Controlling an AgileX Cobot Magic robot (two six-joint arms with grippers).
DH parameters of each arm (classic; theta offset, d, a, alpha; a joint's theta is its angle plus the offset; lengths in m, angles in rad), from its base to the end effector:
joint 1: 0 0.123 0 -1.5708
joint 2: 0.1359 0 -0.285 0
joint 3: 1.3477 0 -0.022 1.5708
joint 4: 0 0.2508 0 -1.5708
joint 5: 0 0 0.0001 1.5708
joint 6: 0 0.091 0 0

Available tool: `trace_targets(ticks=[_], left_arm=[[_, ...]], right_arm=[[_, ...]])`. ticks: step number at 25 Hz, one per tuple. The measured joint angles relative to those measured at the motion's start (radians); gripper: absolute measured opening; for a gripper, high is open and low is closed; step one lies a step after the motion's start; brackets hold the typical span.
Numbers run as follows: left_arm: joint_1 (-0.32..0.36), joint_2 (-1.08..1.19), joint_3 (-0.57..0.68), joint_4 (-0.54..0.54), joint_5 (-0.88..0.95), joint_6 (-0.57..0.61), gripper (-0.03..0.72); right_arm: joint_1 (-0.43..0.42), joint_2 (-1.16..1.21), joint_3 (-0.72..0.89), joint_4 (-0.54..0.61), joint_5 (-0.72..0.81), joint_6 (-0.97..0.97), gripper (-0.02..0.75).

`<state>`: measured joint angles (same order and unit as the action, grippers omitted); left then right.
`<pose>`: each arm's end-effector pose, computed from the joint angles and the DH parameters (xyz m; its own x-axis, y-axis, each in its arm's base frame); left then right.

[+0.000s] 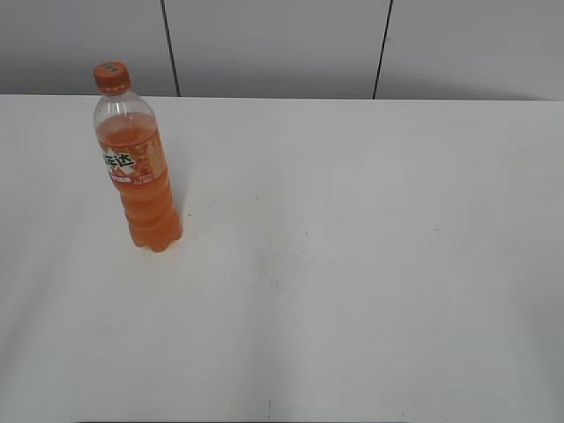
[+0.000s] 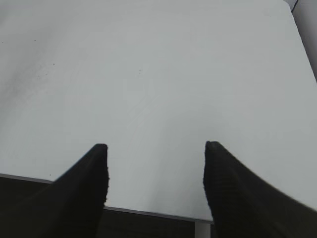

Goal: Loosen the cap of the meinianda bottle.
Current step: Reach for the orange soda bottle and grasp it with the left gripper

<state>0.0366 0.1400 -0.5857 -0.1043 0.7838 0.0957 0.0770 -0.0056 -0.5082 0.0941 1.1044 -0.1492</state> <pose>0.0188 -0.0060 0.3246 -0.2447 0.0127 -0.9695 0.0400 0.9992 0.0030 -0.0093 0.0069 0.2763 -0.4607 -0.1421 -0.8761 -0.2003 0.9783 -0.0533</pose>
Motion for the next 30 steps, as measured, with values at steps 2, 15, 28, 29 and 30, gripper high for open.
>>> trace_targets(ticks=[2,15,28,29,30], left_arm=[[0.0,0.045,0.0,-0.009,-0.065,0.031,0.562],[0.001,0.318,0.173,-0.095,-0.637,0.051,0.562],[-0.001,0.482,0.391,0.12,-1.051,-0.184,0.515],[-0.001,0.508,0.394,0.176,-1.077,-0.234,0.514],[-0.001,0.54,0.396,0.233,-1.091,-0.281,0.514]], right_arm=[[0.0,0.0,0.0,0.0,0.0,0.0,0.461],[0.0,0.0,0.0,0.0,0.0,0.0,0.461],[0.0,0.0,0.0,0.0,0.0,0.0,0.461],[0.0,0.0,0.0,0.0,0.0,0.0,0.461],[0.0,0.0,0.0,0.0,0.0,0.0,0.461]])
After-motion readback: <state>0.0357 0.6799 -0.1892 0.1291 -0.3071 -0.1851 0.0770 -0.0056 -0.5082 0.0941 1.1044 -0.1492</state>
